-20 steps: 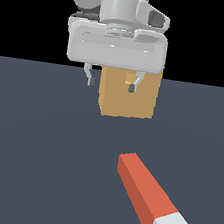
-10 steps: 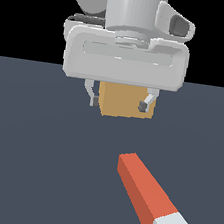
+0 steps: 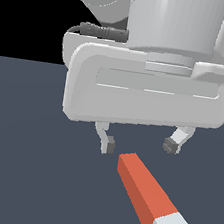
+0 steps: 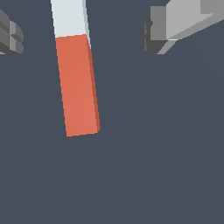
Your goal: Insert the peg into the horizontal hole in a box.
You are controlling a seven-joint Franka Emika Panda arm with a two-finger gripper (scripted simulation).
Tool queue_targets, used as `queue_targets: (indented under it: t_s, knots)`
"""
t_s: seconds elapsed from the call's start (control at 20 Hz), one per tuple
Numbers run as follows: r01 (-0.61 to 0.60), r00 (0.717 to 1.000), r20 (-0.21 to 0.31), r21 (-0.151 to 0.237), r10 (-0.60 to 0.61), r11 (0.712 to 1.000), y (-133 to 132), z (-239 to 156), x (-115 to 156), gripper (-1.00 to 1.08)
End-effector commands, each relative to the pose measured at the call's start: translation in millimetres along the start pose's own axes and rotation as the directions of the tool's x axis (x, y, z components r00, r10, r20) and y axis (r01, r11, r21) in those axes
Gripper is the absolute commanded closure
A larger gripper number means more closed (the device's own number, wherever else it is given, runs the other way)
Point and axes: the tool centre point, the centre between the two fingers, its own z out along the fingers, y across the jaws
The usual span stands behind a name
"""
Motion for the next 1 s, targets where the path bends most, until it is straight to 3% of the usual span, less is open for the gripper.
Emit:
queue_targets:
  t_s: [0.0, 0.45, 0.95]
  knots:
    - [0.024, 1.0, -0.001, -0.002, -0.024, 1.0, 5.2, 7.6, -18.8, -0.92]
    - [0.083, 0.997, -0.003, -0.006, -0.083, 0.996, 22.5, 27.5, -68.5, -0.92]
    - [0.112, 0.994, -0.004, -0.008, -0.112, 0.994, 33.2, 36.7, -91.6, -0.92]
